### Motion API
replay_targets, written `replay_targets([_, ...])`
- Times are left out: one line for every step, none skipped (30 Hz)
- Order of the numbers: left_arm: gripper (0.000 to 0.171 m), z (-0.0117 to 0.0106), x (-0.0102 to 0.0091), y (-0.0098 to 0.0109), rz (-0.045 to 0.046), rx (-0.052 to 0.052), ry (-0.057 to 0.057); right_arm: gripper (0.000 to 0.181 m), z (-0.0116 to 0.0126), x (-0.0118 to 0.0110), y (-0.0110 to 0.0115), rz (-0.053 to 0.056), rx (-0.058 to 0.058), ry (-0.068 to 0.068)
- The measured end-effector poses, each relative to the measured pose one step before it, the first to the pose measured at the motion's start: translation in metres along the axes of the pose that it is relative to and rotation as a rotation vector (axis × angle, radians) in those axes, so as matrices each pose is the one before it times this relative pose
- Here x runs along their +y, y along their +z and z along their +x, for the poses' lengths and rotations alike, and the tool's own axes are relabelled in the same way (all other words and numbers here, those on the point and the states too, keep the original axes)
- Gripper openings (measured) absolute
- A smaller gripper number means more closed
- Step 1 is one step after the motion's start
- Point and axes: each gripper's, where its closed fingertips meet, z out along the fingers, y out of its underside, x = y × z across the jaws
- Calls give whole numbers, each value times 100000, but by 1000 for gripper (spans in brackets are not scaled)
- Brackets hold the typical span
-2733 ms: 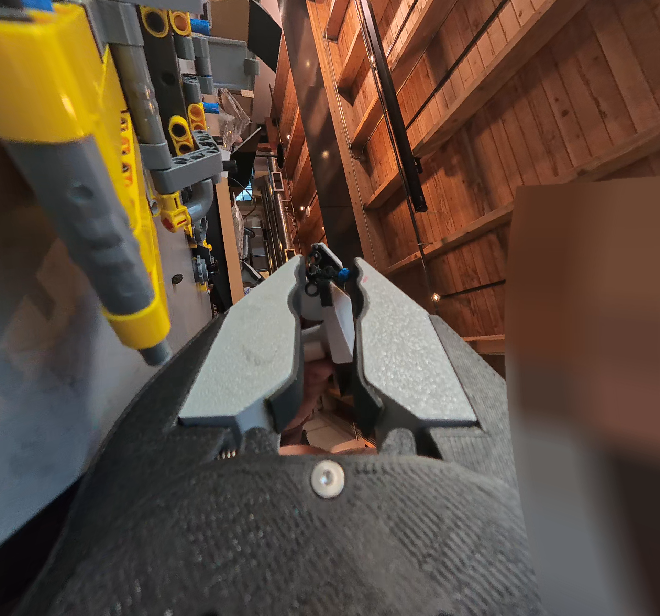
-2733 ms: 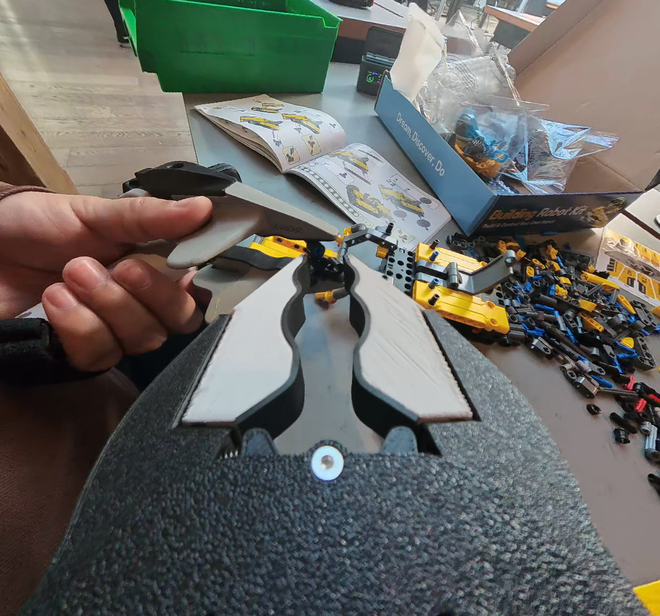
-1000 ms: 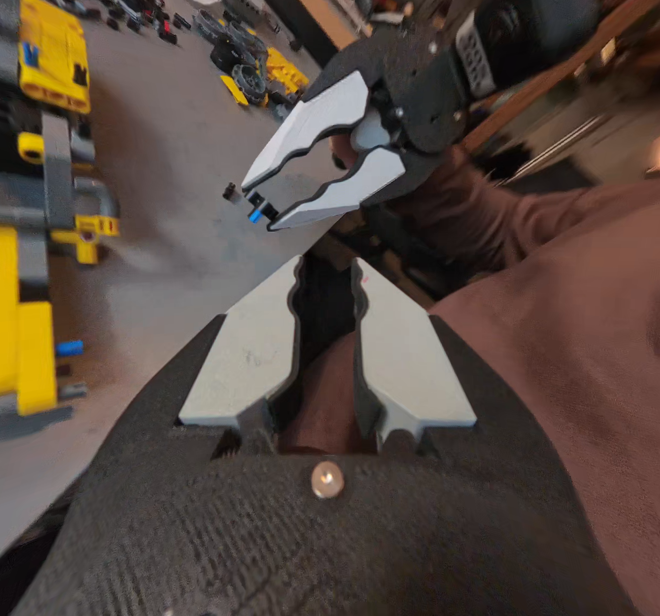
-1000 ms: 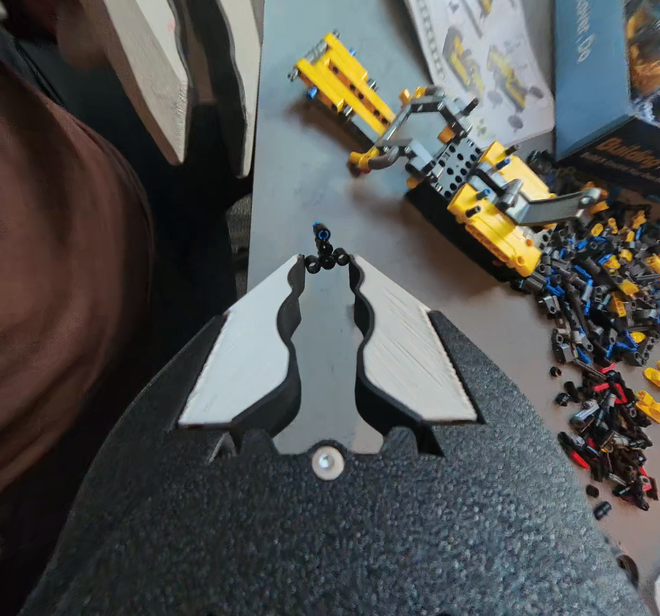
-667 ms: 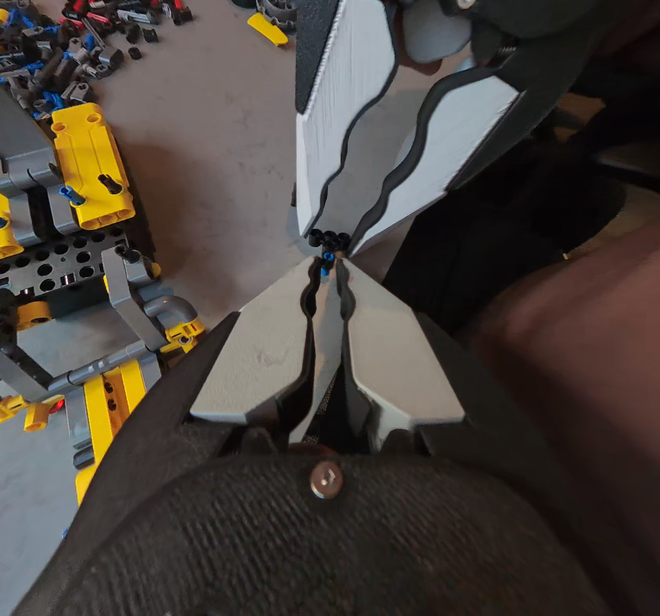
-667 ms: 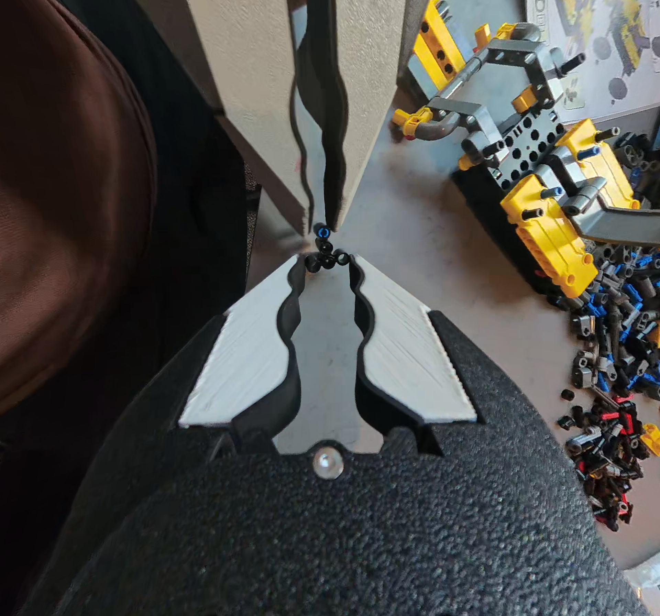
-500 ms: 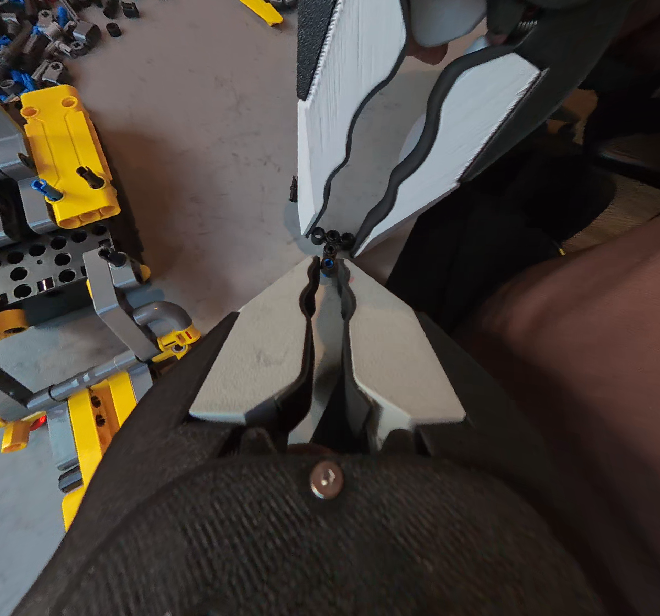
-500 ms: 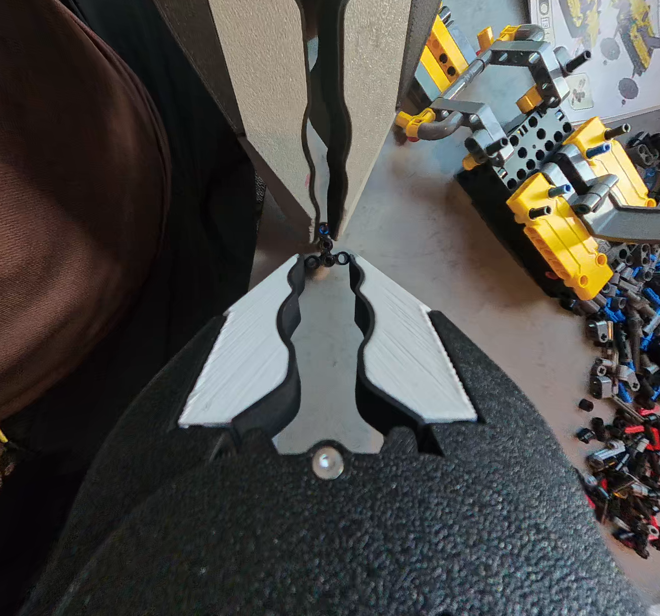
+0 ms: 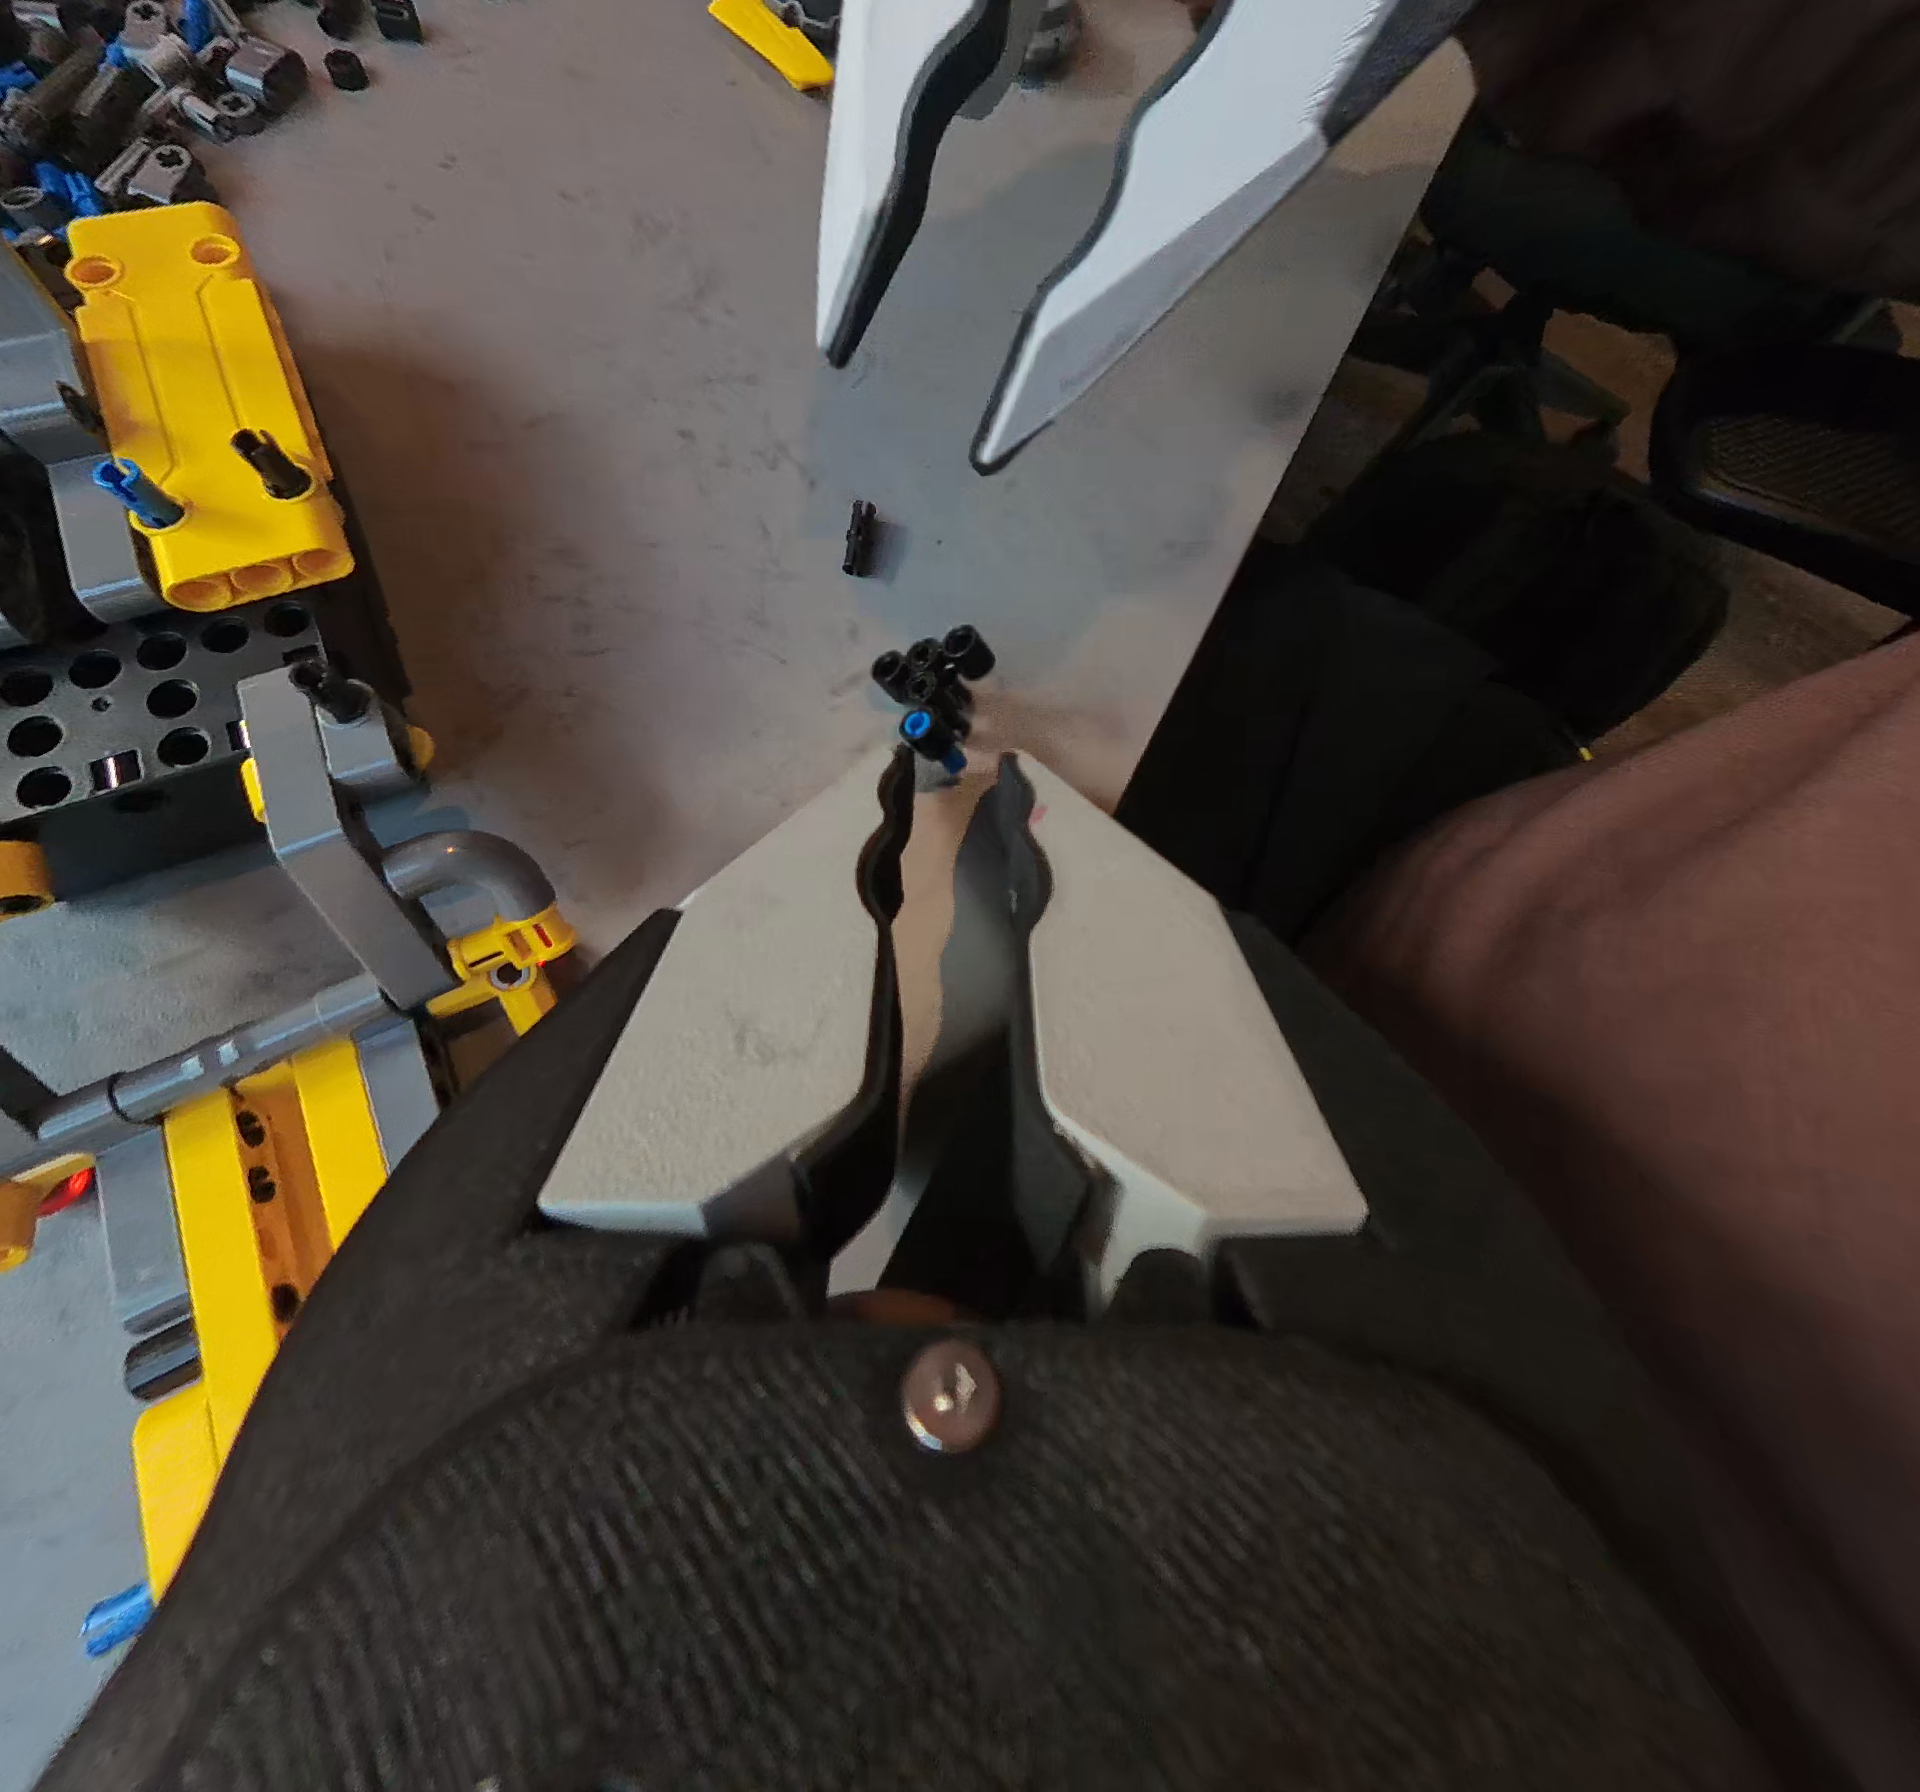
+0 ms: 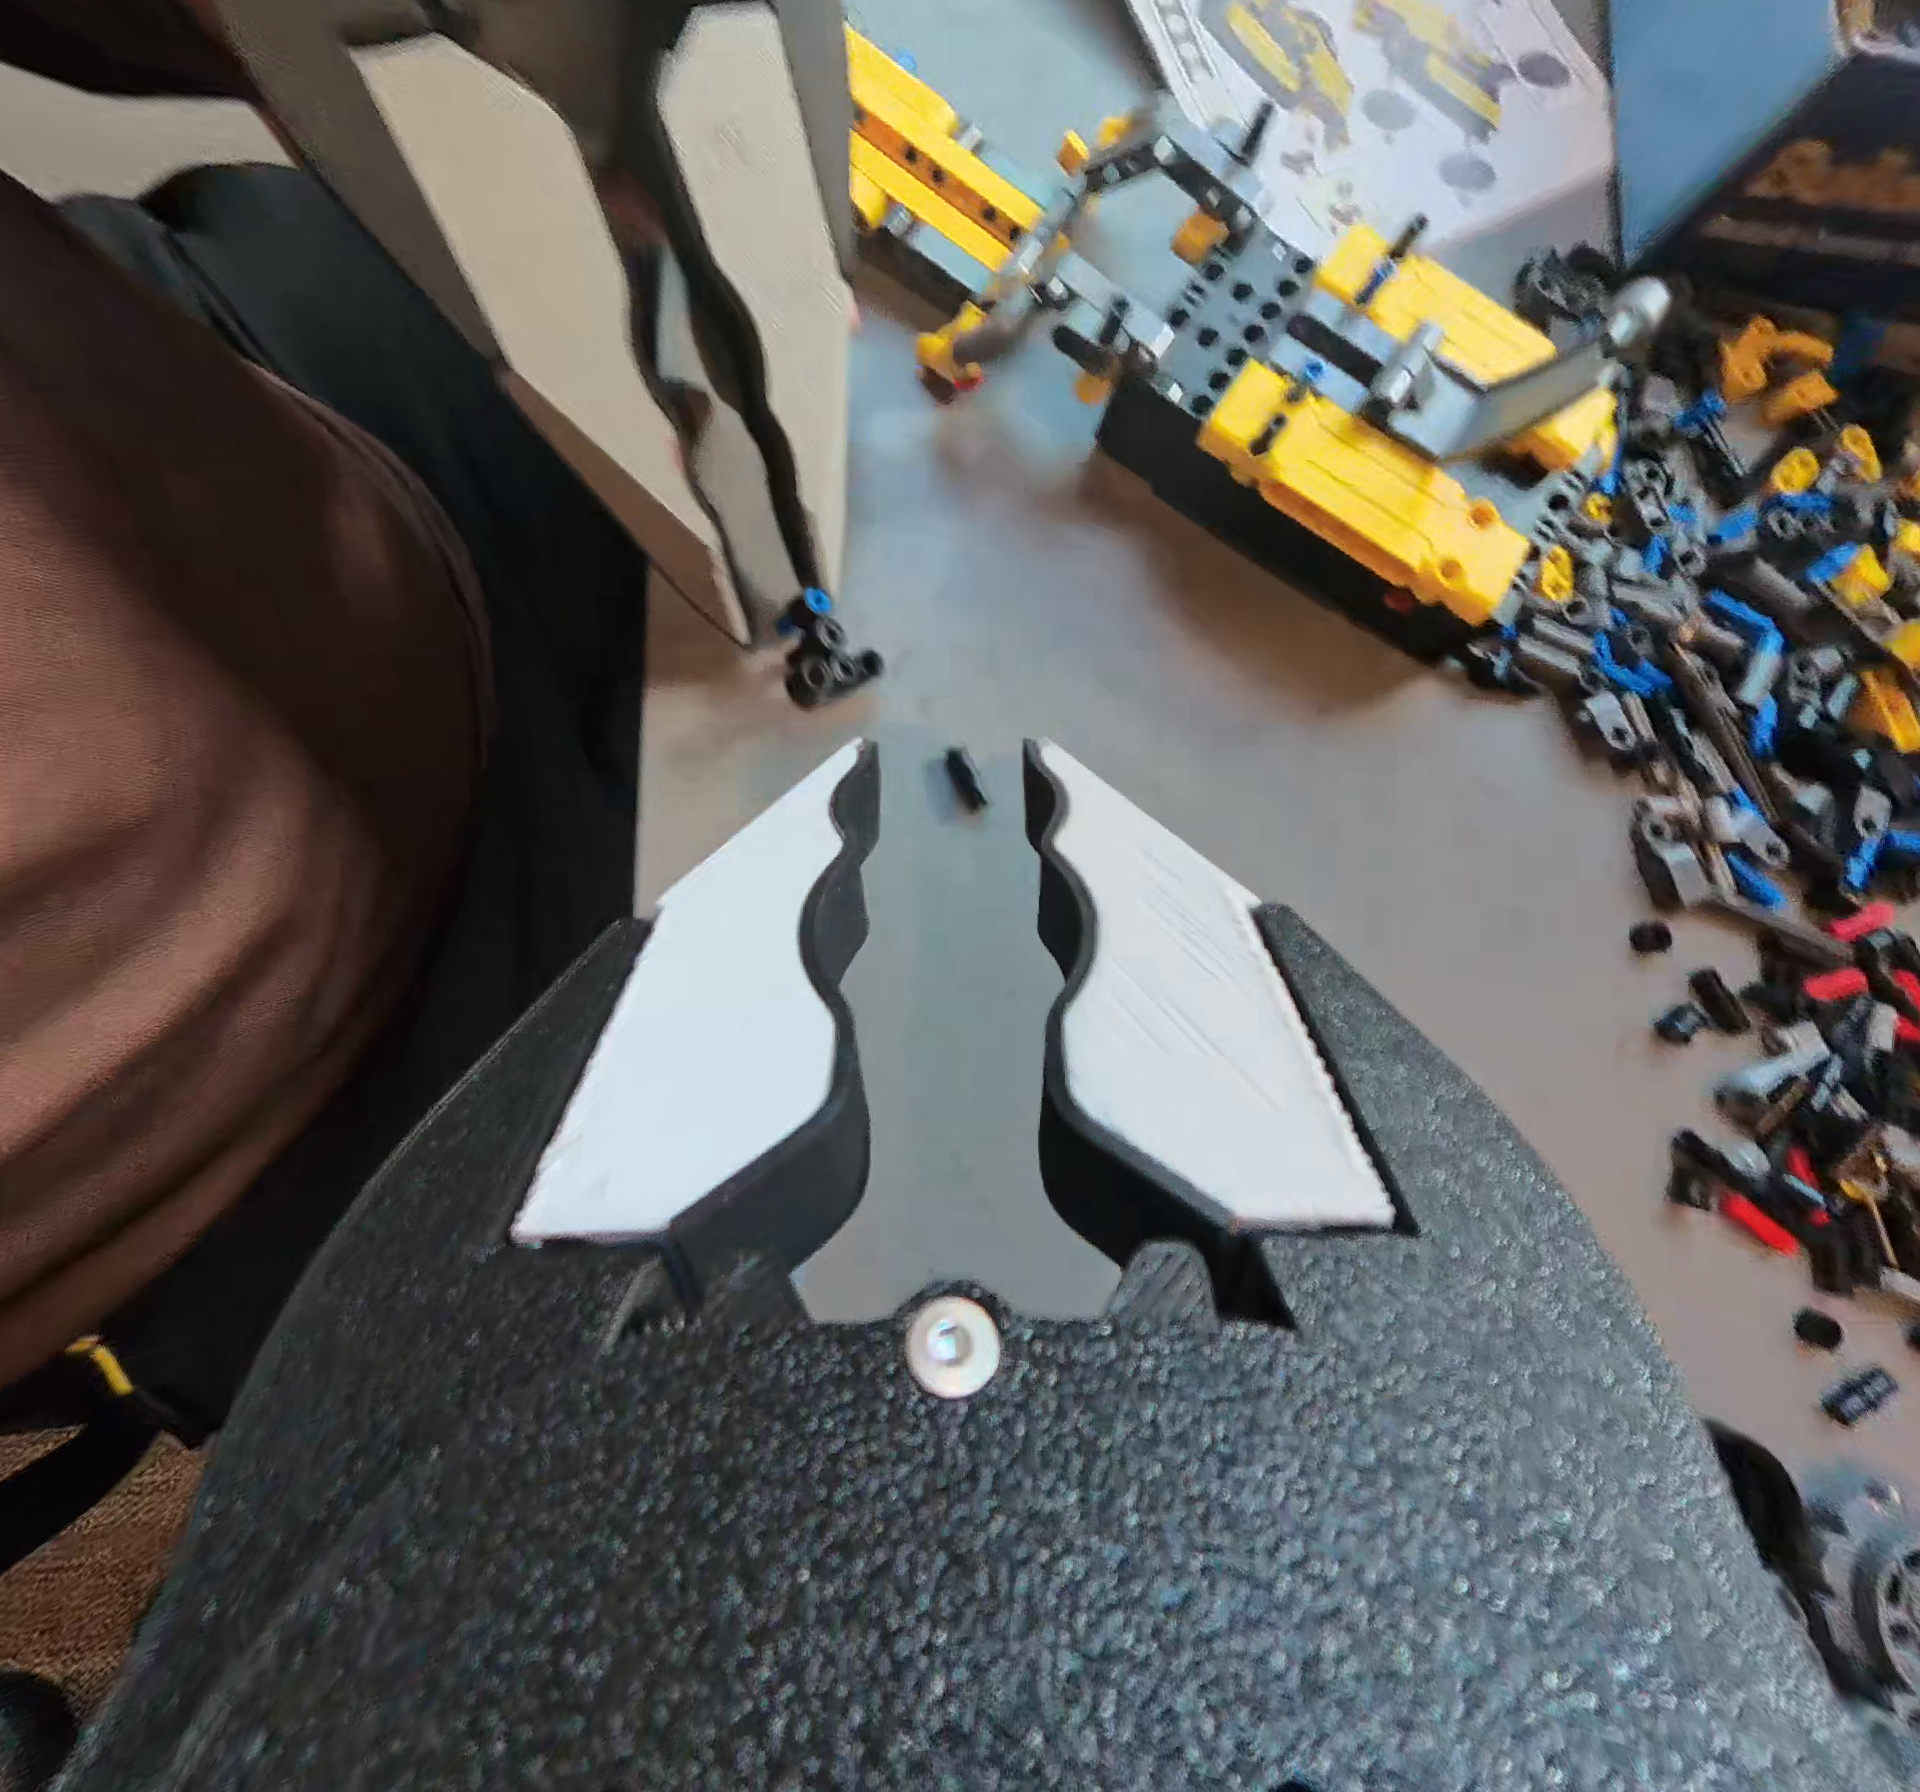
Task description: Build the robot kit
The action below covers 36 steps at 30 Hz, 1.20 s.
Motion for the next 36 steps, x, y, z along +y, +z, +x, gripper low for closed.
replay_targets([14, -38, -42, -133, 306, -198, -199, 24, 356, 590, 74, -1974, 1035, -385])
replay_targets([14, -24, -16, -156, 244, -117, -55, 24, 165, 499, 176, -1875, 87, -765])
replay_targets([14, -32, 10, -152, 58, -183, -34, 24, 52, 350, 239, -1380, -411, -669])
replay_targets([14, -61, 19, -168, 126, -472, -19, 24, -24, 197, 267, -870, -924, -375])
replay_targets([15, -40, 16, -149, 114, -364, -261, 24, -104, 85, 287, -525, -1344, -417])
replay_targets([15, 31, 0, -147, 4, -25, -434, 24, -83, 1, 289, -292, -1118, -737])
replay_targets([16, 36, -88, -189, 351, -213, -180, 24, 6, -34, 295, -305, -679, -721])
replay_targets([16, 46, -216, -223, 952, -412, 178, 24, 16, 49, 303, -766, -892, -301])
replay_targets([17, 68, -267, -206, 935, -246, 273, 22, -15, 156, 307, -1492, -1089, -103])
replay_targets([17, 65, -232, -151, 313, -194, 266, 16, -196, 121, 231, -1169, -1785, -282])
replay_targets([17, 7, -157, -81, -316, -449, 419, 6, -360, -46, 130, 28, -2579, -65])
replay_targets([17, 11, -99, 8, -598, -342, 647, 1, -144, -57, 71, 254, -916, 239])
replay_targets([17, -4, 22, 115, -1145, -300, 375, 1, -5, -55, 23, 465, 395, -25])
replay_targets([17, 18, 158, 229, -1869, -35, -100, 1, -1, -12, 1, 431, 780, -174])
replay_targets([18, 24, 195, 320, -1963, 134, -256, 1, -2, -7, -24, 564, 1061, -35])
replay_targets([19, -41, 206, 363, -1885, -245, -259, 1, -47, -2, -20, 622, 983, 176])
replay_targets([20, -121, 201, 362, -1958, -732, -131, 1, -120, 15, -23, 598, 670, 296])
replay_targets([20, -99, 128, 319, -1895, -762, 464, 1, -128, 27, -42, 434, 686, 159])
replay_targets([20, -154, 45, 250, -1556, -1302, 1313, 1, -150, 52, -62, 324, 735, -115])
replay_targets([18, -334, 60, 215, -1812, -2567, 2490, 1, -213, 67, -71, 207, 265, 59])
replay_targets([16, -294, 124, 199, -2526, -2393, 3695, 1, -205, 71, -83, 215, 73, 506])
replay_targets([16, -252, 106, 154, -2715, -2084, 4173, 1, -216, 43, -69, 447, -91, 663])
replay_targets([15, -251, -165, 10, -1030, -1861, 4242, 1, -287, 2, -36, 716, -543, 550])
replay_targets([17, -521, 63, -14, -2701, -2929, 4404, 1, -274, 4, 0, 771, -465, 467])
replay_targets([18, -632, 112, -124, -3016, -3289, 4096, 1, -143, -3, 45, 829, 201, 374])
replay_targets([22, -596, 109, -189, -2610, -3063, 3955, 1, -7, -11, -1, 882, 639, 420])
replay_targets([24, -472, -20, -251, -943, -2224, 2028, 1, 18, 31, -44, 585, 129, 849])
replay_targets([25, -97, -140, -280, 334, 436, -84, 1, 44, 35, -80, 469, -30, 1133])
replay_targets([25, 89, -216, -289, 1281, 1785, -1878, 1, 51, 29, -125, 574, 203, 927])
replay_targets([26, 263, -294, -295, 2092, 2549, -2536, 1, 42, -29, -160, 859, 362, 653])
replay_targets([26, 338, -468, -315, 3095, 2366, -2563, 1, -36, -76, -191, 1102, 103, 530])
replay_targets([26, 463, -681, -263, 4136, 2400, -1907, 1, -113, -167, -226, 1614, -262, 406])
replay_targets([26, 697, -759, -128, 3989, 3261, -621, 1, -223, -241, -208, 2093, -974, 457])
replay_targets([24, 638, -654, 68, 2703, 2669, 798, 1, -249, -223, -179, 1913, -1565, 753])
replay_targets([24, 314, -371, 282, 305, 657, 2234, 1, -129, -159, -131, 1468, -1183, 945])
replay_targets([24, 120, -114, 405, -2040, -506, 4133, 1, 30, -81, -114, 1040, -527, 1050])
